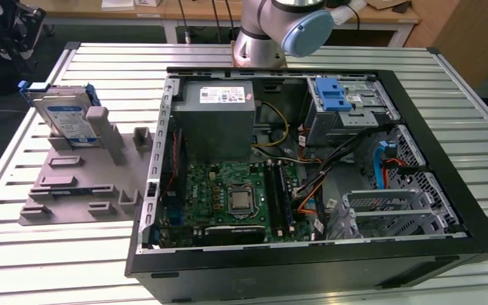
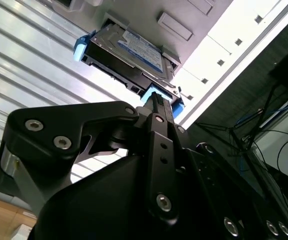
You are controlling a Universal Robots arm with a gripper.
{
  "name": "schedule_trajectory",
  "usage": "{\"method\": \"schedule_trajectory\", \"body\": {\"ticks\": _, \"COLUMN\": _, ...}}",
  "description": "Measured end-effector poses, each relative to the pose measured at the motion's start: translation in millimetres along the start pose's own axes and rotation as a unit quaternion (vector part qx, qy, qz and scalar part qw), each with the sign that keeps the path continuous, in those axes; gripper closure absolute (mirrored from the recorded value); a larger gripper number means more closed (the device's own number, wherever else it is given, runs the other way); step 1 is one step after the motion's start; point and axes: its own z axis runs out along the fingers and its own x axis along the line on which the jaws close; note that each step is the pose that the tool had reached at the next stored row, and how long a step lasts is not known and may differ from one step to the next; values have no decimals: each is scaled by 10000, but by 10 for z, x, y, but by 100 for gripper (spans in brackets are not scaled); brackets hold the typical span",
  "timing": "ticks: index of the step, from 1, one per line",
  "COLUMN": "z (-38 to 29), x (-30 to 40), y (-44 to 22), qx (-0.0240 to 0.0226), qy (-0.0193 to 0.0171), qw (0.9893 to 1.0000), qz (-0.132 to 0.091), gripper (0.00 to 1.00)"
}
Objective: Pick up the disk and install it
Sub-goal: 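Pick up the disk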
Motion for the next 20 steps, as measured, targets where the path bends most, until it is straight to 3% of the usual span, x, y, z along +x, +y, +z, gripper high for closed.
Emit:
{"method": "schedule_trajectory", "body": {"ticks": 11, "z": 0, "x": 0, "y": 0, "qx": -6, "qy": 17, "qw": 9993, "qz": -387, "gripper": 89}}
{"method": "schedule_trajectory", "body": {"ticks": 20, "z": 0, "x": 0, "y": 0, "qx": -11, "qy": 31, "qw": 9975, "qz": -709, "gripper": 89}}
